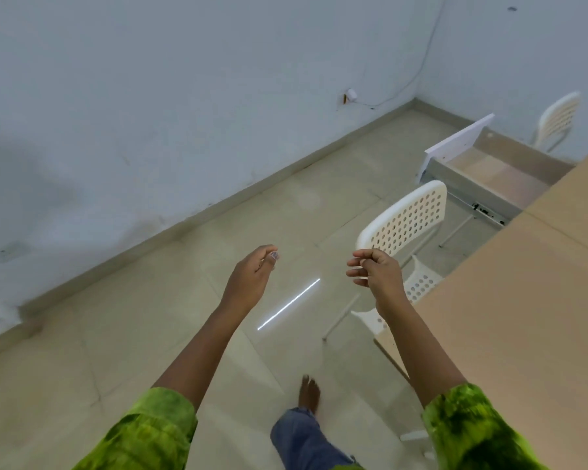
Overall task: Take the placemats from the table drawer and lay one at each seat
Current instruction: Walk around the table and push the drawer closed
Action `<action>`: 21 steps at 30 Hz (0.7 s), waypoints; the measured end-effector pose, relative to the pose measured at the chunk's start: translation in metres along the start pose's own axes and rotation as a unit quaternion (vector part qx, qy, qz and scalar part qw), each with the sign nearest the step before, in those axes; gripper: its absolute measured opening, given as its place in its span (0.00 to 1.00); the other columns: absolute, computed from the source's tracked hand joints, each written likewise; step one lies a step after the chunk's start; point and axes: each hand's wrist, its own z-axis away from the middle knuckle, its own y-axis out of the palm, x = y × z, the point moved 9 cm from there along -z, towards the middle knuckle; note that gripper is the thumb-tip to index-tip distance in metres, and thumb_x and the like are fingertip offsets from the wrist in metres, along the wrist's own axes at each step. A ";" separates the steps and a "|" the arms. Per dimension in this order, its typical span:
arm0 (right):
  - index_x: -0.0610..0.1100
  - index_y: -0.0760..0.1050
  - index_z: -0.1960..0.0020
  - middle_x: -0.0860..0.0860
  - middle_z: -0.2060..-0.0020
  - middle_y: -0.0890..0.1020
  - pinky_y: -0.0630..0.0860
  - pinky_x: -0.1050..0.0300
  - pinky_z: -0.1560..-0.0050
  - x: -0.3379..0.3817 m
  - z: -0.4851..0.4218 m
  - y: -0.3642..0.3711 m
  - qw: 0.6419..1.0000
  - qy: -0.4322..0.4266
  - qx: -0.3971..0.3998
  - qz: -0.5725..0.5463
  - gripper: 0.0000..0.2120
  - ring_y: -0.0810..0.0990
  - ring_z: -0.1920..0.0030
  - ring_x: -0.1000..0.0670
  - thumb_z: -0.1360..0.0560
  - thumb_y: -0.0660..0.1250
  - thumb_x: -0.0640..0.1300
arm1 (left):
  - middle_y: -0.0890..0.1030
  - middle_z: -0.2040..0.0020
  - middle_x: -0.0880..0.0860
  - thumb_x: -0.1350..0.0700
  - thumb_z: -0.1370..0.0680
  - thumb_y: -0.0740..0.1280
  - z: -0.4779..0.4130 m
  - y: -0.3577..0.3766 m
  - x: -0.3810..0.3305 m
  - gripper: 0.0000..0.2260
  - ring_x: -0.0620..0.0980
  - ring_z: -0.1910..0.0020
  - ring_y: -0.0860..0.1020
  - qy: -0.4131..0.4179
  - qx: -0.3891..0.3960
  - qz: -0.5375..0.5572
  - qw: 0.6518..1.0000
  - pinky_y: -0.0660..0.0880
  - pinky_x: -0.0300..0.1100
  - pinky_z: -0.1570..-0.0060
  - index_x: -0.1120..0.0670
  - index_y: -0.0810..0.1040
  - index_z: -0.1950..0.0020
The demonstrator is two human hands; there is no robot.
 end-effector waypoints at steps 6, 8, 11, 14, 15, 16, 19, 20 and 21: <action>0.42 0.75 0.55 0.45 0.59 0.79 0.74 0.57 0.61 0.043 -0.100 0.004 0.999 0.003 -0.040 -0.017 0.14 0.78 0.63 0.48 0.24 0.52 0.31 | 0.79 0.47 0.47 0.53 0.19 0.57 -0.133 0.013 -0.027 0.12 0.48 0.48 0.79 0.027 0.049 0.002 0.998 0.75 0.50 0.43 0.52 0.75 0.40; 0.40 0.75 0.53 0.44 0.58 0.79 0.74 0.58 0.61 0.059 -0.129 0.002 0.998 0.000 -0.055 -0.025 0.13 0.78 0.63 0.48 0.24 0.52 0.31 | 0.79 0.47 0.47 0.53 0.19 0.57 -0.175 0.017 -0.040 0.12 0.47 0.50 0.79 0.036 0.060 0.006 0.997 0.74 0.49 0.44 0.52 0.75 0.39; 0.40 0.75 0.52 0.45 0.60 0.79 0.74 0.59 0.62 0.081 -0.173 0.000 0.996 0.004 -0.086 -0.035 0.13 0.78 0.64 0.49 0.24 0.52 0.31 | 0.79 0.48 0.47 0.53 0.19 0.56 -0.235 0.024 -0.058 0.12 0.46 0.52 0.79 0.041 0.071 0.030 0.996 0.73 0.46 0.47 0.52 0.75 0.39; 0.43 0.74 0.56 0.46 0.61 0.79 0.74 0.61 0.63 0.100 -0.214 0.001 0.993 0.001 -0.104 -0.049 0.14 0.78 0.65 0.50 0.24 0.52 0.31 | 0.79 0.48 0.48 0.54 0.19 0.56 -0.288 0.038 -0.069 0.12 0.46 0.53 0.79 0.051 0.097 0.044 0.993 0.74 0.42 0.51 0.53 0.75 0.39; 0.44 0.74 0.57 0.46 0.61 0.79 0.74 0.61 0.64 0.105 -0.229 0.001 0.992 -0.001 -0.115 -0.053 0.15 0.78 0.65 0.50 0.24 0.52 0.31 | 0.79 0.48 0.49 0.54 0.19 0.56 -0.307 0.044 -0.072 0.12 0.47 0.52 0.78 0.054 0.110 0.045 0.991 0.74 0.40 0.53 0.53 0.75 0.39; 0.44 0.75 0.57 0.46 0.61 0.79 0.74 0.61 0.64 0.109 -0.245 0.001 0.990 -0.003 -0.129 -0.056 0.15 0.78 0.64 0.50 0.24 0.52 0.31 | 0.79 0.48 0.49 0.54 0.19 0.56 -0.328 0.049 -0.075 0.12 0.47 0.52 0.78 0.058 0.121 0.046 0.990 0.74 0.39 0.54 0.53 0.75 0.39; 0.44 0.75 0.57 0.46 0.61 0.79 0.74 0.61 0.63 0.123 -0.285 0.002 0.983 -0.005 -0.168 -0.073 0.14 0.79 0.64 0.50 0.24 0.53 0.31 | 0.79 0.48 0.49 0.54 0.19 0.56 -0.389 0.063 -0.087 0.12 0.48 0.52 0.78 0.072 0.152 0.051 0.984 0.73 0.38 0.56 0.53 0.75 0.39; 0.44 0.75 0.57 0.46 0.61 0.79 0.74 0.61 0.64 0.129 -0.299 0.002 0.980 -0.009 -0.182 -0.079 0.15 0.78 0.64 0.50 0.24 0.53 0.31 | 0.79 0.48 0.49 0.54 0.19 0.56 -0.409 0.069 -0.093 0.12 0.48 0.52 0.78 0.079 0.168 0.054 0.981 0.73 0.38 0.57 0.53 0.75 0.39; 0.44 0.74 0.58 0.46 0.61 0.79 0.73 0.61 0.64 0.132 -0.312 0.002 0.977 -0.005 -0.197 -0.086 0.15 0.78 0.64 0.50 0.24 0.53 0.31 | 0.79 0.48 0.49 0.54 0.19 0.56 -0.429 0.075 -0.097 0.12 0.49 0.52 0.78 0.081 0.184 0.057 0.978 0.73 0.38 0.57 0.53 0.75 0.39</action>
